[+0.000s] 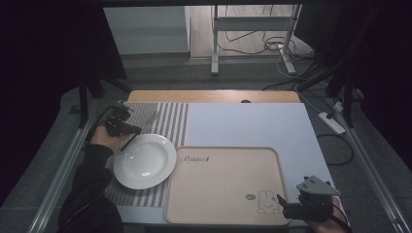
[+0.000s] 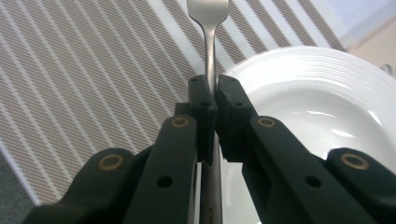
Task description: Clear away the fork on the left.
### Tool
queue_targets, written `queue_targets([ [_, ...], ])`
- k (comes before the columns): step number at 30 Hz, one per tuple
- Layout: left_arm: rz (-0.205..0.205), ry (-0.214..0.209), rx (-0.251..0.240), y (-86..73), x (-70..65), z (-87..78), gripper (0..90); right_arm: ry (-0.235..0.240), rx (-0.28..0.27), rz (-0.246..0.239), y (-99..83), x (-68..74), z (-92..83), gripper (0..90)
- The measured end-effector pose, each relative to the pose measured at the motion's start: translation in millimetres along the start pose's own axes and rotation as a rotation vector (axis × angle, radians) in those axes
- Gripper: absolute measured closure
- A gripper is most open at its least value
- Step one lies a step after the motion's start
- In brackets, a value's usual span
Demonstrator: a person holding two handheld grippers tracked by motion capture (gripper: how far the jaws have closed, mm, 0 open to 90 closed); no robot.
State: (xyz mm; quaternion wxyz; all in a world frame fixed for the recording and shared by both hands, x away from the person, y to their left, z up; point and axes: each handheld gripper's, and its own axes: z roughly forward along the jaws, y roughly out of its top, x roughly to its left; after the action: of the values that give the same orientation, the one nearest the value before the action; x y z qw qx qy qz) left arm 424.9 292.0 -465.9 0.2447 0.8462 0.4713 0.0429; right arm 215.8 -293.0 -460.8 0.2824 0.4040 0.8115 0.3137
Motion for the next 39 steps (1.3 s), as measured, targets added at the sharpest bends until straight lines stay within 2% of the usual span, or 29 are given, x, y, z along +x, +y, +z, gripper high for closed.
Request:
queue_targets([
  [5,0.005,-0.028,-0.001,-3.2,-13.7,2.2,85.3,-0.002,-0.004,0.001,-0.1,0.1,-0.1,0.0],
  [13,0.022,-0.042,0.004,-8.0,-37.7,0.8,85.3,0.000,-0.008,0.008,-0.4,-0.5,0.0,0.0],
  [19,0.051,-0.071,-0.008,-12.4,-58.6,0.1,85.3,0.001,-0.006,0.015,-0.3,-1.4,-0.6,0.0],
  [24,0.080,-0.083,0.006,-15.7,-77.2,4.0,85.3,0.002,-0.010,0.021,-0.5,-2.2,-1.1,0.0],
  [29,0.092,-0.105,-0.001,-18.8,-95.2,7.6,85.3,0.001,-0.013,0.024,-0.6,-2.7,-1.4,0.0],
  [39,0.119,-0.149,0.016,-23.9,-132.1,18.4,85.3,0.001,-0.018,0.024,-0.8,-2.5,-1.5,0.0],
])
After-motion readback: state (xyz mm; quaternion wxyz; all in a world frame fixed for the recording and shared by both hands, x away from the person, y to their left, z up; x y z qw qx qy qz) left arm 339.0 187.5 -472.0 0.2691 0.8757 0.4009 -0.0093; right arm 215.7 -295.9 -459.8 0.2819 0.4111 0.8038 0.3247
